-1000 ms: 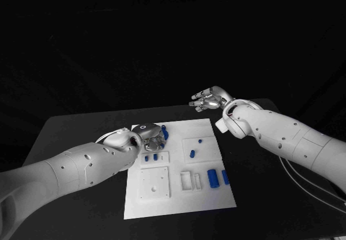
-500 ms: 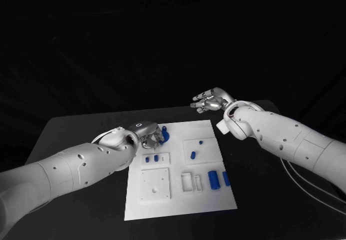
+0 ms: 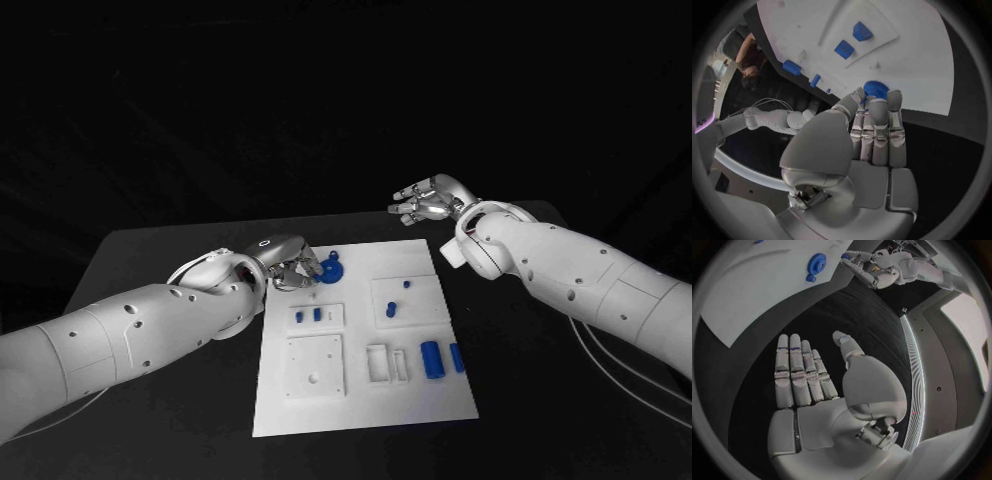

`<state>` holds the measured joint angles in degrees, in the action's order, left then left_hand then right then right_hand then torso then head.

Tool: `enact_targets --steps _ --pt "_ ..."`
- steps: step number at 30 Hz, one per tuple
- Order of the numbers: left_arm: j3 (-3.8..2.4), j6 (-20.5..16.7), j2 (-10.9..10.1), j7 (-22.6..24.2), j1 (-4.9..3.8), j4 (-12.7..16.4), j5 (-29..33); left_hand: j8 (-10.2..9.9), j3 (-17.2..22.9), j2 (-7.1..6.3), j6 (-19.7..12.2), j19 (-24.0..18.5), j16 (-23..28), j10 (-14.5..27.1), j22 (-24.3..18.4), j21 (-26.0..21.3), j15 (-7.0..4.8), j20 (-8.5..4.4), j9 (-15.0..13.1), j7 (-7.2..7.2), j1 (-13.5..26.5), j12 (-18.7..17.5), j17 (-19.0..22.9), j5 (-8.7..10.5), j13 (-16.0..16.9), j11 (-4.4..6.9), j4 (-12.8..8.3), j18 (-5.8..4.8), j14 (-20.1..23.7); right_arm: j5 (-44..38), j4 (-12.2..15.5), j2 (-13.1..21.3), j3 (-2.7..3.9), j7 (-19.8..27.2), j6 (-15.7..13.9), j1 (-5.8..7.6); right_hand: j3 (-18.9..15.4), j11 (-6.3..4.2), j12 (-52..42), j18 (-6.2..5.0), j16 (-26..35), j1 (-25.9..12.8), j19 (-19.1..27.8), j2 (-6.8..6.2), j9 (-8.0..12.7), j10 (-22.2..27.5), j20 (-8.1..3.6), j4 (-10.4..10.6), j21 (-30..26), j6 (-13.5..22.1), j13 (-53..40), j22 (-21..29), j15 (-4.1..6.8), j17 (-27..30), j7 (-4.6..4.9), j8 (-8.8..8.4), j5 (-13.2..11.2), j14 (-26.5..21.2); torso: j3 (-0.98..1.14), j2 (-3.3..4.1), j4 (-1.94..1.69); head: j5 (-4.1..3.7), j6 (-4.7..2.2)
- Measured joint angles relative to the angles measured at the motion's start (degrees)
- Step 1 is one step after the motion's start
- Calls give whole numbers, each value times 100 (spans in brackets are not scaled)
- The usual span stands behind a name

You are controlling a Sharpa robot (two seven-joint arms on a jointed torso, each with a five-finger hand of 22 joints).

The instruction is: Assemble the parts on the task board

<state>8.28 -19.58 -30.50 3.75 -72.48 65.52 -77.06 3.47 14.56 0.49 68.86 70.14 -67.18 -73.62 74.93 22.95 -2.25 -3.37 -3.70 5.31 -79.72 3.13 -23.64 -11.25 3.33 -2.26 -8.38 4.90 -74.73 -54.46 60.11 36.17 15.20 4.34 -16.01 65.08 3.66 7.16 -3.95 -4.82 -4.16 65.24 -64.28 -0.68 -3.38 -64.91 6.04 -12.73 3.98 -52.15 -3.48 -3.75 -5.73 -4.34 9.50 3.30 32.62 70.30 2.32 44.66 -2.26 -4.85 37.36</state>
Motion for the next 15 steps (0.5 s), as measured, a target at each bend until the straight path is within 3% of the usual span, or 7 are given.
enact_targets --steps 7,15 --pt "-10 63 -201 -33 -1 146 101 -20 0 -1 -1 0 0 0 -1 0 0 0 -9 0 0 0 -5 0 0 0 0 -1 0 0 -4 7 0 0 3 -1 0 0 0 0 0 0 0 0 0 0 0 0 0 0 0 0 0 0 0 0 0 0 -12 11 -15 25 5" --pt "-10 126 -245 -60 0 169 124 -21 -4 -1 -4 0 0 1 -1 0 0 0 -9 -3 -1 0 -10 1 -2 0 -3 -2 0 0 -5 14 0 0 6 -1 0 0 0 0 0 0 0 0 0 0 0 0 0 0 0 0 0 0 0 0 0 0 -9 13 -8 59 15"
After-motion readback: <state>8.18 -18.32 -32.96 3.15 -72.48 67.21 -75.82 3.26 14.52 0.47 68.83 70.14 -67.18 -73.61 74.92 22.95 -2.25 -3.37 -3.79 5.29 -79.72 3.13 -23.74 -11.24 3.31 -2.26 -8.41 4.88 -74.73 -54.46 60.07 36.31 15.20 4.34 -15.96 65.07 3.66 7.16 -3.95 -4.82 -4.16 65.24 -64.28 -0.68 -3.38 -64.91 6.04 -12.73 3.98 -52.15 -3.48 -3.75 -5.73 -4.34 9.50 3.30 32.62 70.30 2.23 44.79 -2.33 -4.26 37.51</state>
